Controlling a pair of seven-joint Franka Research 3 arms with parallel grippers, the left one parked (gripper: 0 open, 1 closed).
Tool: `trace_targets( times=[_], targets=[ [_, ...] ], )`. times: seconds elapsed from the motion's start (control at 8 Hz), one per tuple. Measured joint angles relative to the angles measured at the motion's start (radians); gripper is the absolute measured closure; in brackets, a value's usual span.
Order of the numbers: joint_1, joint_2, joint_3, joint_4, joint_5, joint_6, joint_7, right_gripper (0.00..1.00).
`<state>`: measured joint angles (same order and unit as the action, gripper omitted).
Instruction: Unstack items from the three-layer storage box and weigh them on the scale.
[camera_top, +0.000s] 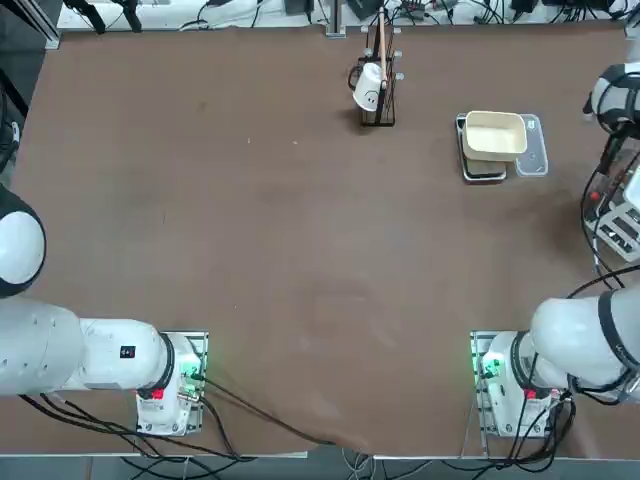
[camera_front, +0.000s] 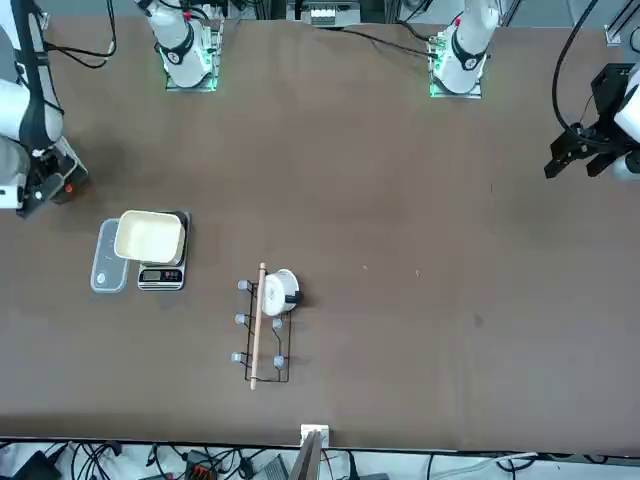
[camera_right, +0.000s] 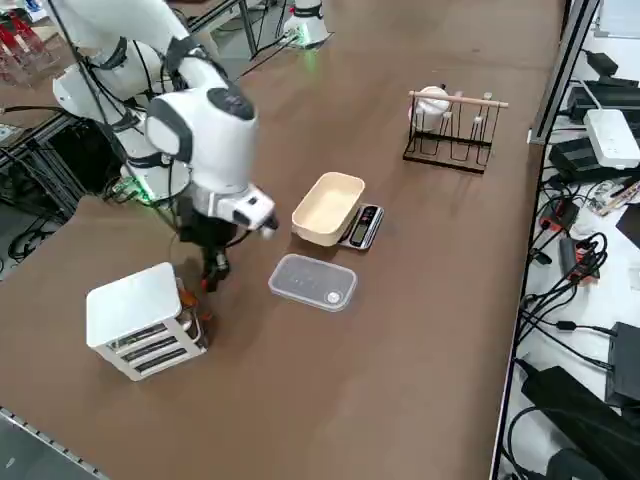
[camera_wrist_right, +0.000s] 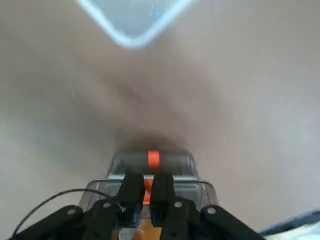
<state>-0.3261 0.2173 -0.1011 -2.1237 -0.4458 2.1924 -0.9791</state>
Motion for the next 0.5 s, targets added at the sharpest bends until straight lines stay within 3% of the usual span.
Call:
trace_targets(
  times=[0.5],
  targets=[
    [0.080,0.030,0.002,0.062,0.080,-0.011,0.013,0.88]
  ],
)
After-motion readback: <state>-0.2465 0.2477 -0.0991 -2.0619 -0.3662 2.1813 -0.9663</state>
